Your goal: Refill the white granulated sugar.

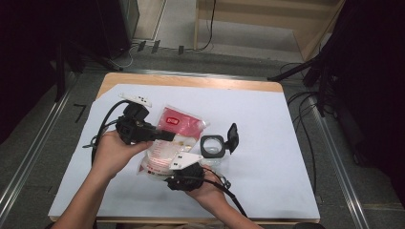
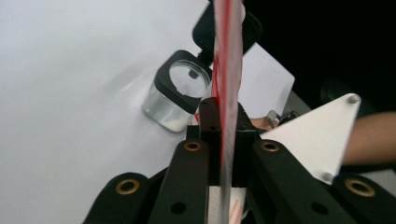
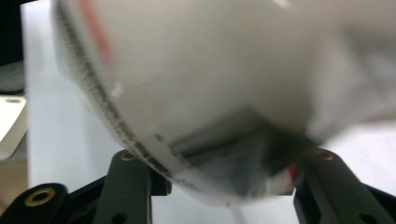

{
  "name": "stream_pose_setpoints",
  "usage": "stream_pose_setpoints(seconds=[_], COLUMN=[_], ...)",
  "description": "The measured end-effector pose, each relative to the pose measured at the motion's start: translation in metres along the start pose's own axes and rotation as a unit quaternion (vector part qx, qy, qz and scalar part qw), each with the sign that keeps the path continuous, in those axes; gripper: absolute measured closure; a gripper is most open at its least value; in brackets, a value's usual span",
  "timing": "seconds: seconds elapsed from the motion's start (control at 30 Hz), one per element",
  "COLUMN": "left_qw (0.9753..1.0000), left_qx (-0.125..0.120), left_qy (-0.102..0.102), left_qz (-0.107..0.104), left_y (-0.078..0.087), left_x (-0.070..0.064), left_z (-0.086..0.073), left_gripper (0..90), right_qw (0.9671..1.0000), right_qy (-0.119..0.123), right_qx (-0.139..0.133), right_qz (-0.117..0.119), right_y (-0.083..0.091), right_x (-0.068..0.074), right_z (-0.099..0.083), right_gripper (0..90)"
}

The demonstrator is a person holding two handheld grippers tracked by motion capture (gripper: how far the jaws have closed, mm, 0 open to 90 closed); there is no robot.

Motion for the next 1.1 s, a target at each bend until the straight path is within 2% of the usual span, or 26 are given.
stream_pose_setpoints(seconds=[0.03,0.07,0.1,0.17,0.43,0.57,0.67,0.77,0.83,0.93,1.1], left_qw=[1.0,0.9998,0.9997,0.9994,0.9992,0.9991,0.9991,0.9991,0.9993,0.9997,0.9995], left_qx=[0.001,0.005,0.005,0.008,0.009,0.018,0.011,0.007,0.006,0.004,0.017], left_qy=[-0.007,-0.021,-0.024,-0.032,-0.038,-0.04,-0.04,-0.04,-0.034,0.001,0.013], left_qz=[0.0,0.003,0.005,0.009,0.009,-0.002,-0.011,-0.011,-0.013,-0.024,-0.024], left_y=[-0.002,-0.004,-0.006,-0.008,-0.011,-0.017,-0.021,-0.024,-0.026,-0.032,-0.037], left_x=[-0.002,-0.003,-0.004,-0.005,-0.005,-0.007,-0.008,-0.007,-0.008,-0.008,-0.009], left_z=[0.0,0.001,0.001,0.002,0.002,0.0,0.0,0.0,0.0,0.0,-0.002], left_gripper=[88.3,88.2,87.6,87.3,85.5,82.0,80.7,79.3,78.3,73.9,76.7], right_qw=[0.9999,0.9999,0.9998,0.9996,0.9989,0.998,0.9974,0.9961,0.9949,0.9936,0.9939], right_qy=[0.009,0.005,-0.007,-0.016,-0.026,-0.035,-0.038,-0.049,-0.054,-0.057,-0.05], right_qx=[0.005,0.006,0.007,0.005,0.007,0.005,0.001,0.0,0.0,0.002,0.009], right_qz=[0.004,0.008,0.019,0.024,0.039,0.053,0.061,0.074,0.085,0.098,0.098], right_y=[0.0,0.0,0.0,0.001,0.006,0.008,0.01,0.012,0.013,0.014,0.013], right_x=[0.004,0.006,0.009,0.009,0.009,0.013,0.014,0.017,0.019,0.024,0.031], right_z=[0.0,0.0,-0.001,0.0,0.001,0.003,0.005,0.007,0.008,0.009,0.006], right_gripper=[54.4,54.4,54.3,54.4,54.5,54.4,54.4,55.0,55.6,55.7,55.8])
Point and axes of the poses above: each handheld gripper's, and its own axes: y roughly backward along the jaws, z roughly out of its top, x roughly to its left, the point moved 8 cm from there along -y, roughly forward along the jaws, and after that the axes turned 14 degrees about -y, right-handed, at the moved point
